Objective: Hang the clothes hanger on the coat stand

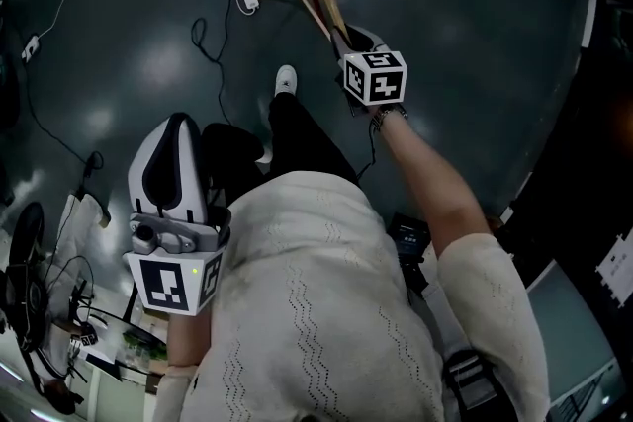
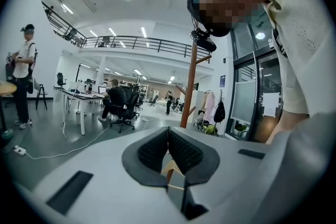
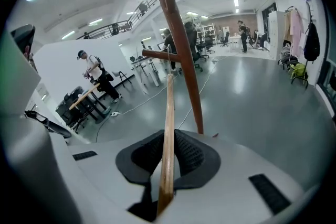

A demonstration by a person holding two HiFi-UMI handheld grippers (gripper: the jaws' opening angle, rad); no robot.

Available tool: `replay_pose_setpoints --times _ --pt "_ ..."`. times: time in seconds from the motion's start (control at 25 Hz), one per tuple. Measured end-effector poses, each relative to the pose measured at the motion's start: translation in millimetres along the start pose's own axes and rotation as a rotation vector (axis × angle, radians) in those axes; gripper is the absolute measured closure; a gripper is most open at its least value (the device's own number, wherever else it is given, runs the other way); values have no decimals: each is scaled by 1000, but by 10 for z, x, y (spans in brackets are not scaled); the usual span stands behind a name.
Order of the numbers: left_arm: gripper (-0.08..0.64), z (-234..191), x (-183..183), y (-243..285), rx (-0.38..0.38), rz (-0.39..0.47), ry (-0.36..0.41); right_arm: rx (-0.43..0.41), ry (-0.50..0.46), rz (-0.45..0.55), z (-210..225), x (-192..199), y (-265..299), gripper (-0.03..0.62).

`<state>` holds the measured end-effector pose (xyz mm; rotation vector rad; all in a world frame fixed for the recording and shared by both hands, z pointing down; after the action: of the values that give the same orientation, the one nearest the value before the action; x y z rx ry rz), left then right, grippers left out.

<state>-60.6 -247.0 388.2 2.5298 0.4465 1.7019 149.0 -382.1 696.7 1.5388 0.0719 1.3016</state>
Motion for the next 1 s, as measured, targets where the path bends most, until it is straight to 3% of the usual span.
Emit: replay_pose_setpoints --times 0.56,1.0 --pt "548 -112 -27 84 -18 -3 1 59 -17 -27 142 184 177 525" --pt "548 4 56 -4 -13 -13 -4 53 -54 -56 205 267 238 525"
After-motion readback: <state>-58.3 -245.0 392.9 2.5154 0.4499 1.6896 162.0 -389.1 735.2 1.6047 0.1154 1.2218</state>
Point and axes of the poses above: the fingertips, and each gripper's own axes: y forward along the fingers, z to its right, x out of its underside, the point moved 3 cm from there along -y, backward along the fingers, and after that the axes turned 12 degrees about -y, right-handed, at the moved point
